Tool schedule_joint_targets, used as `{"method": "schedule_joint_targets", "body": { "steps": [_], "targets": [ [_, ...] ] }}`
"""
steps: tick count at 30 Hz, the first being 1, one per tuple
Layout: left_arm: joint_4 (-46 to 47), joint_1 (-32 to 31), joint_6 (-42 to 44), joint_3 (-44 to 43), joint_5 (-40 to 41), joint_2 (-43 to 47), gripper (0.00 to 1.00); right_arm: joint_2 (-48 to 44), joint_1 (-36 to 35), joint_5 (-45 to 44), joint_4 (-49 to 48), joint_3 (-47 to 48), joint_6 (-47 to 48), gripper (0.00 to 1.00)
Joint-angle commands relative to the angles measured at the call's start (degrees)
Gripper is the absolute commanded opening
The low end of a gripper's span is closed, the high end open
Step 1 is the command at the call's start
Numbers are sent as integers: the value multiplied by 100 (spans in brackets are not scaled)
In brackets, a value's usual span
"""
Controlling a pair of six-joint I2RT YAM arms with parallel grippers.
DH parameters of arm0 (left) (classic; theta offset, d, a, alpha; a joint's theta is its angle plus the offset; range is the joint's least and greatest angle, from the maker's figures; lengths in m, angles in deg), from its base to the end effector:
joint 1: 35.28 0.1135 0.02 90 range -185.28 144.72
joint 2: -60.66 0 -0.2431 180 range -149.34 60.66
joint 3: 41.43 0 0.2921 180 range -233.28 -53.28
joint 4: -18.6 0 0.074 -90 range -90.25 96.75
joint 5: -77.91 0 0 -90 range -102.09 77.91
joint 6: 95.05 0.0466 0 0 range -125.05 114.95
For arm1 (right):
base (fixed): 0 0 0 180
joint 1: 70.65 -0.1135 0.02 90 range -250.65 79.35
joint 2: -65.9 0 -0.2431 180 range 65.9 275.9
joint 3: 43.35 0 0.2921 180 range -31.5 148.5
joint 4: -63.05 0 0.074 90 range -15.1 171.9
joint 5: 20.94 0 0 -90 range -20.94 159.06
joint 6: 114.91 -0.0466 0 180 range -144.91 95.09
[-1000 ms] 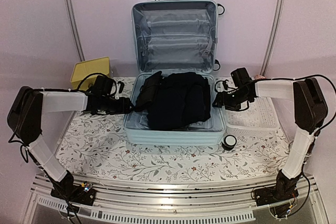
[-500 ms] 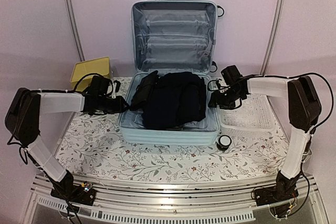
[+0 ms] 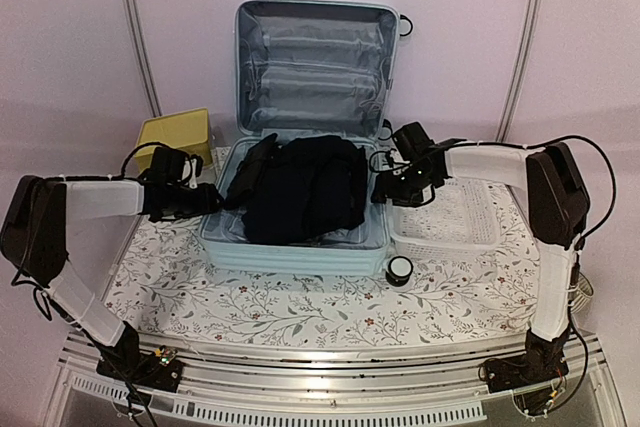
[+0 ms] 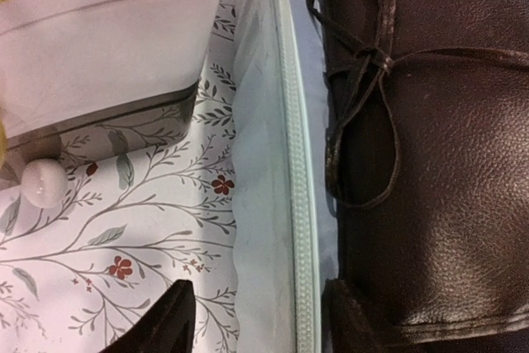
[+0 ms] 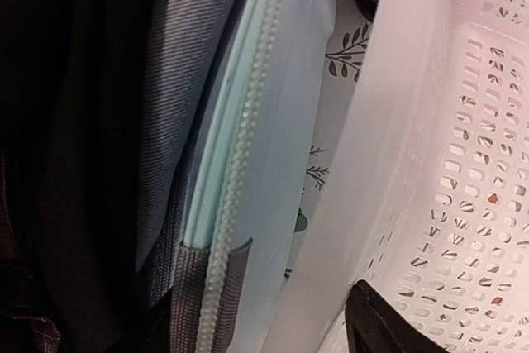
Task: Open, take out, and arrange the luggage
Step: Move the opened luggage to the center of the board, then pick up the clothes from the opened luggage.
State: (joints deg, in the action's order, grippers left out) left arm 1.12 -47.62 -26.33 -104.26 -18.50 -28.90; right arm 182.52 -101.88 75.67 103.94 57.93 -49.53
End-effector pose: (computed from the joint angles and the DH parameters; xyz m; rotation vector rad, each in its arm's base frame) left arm 0.3557 -0.0831 0.1413 -0.1291 2.3717 -0.4173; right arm 0.4055 0.2522 0.1536 -0.1975 2.6207 0.5076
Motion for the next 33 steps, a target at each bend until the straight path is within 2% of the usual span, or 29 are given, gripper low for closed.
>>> {"method": "schedule_joint_targets", "body": {
  "steps": [1,5,12,16,24,33],
  "targets": [
    [-324,18,98,-191,-294,115,64,-7,-367,312,-506,-43,254,67],
    [-600,-51,127,-273,-147,436,72,-405,-359,-91,-394,-260,323,76],
    [-1197,-361,292,-451,284,1235,77,-1116,-359,-305,-155,-515,426,86],
    [-1367,-947,440,-571,558,1634,78,-1492,-382,9,-139,-667,449,87],
    [-843,-2197,359,-630,306,1766,79,-1914,-637,1308,-609,-842,206,91],
    [-455,-2838,230,-487,386,1489,79,-1943,-728,1967,-1548,-1163,-396,87]
  ]
}}
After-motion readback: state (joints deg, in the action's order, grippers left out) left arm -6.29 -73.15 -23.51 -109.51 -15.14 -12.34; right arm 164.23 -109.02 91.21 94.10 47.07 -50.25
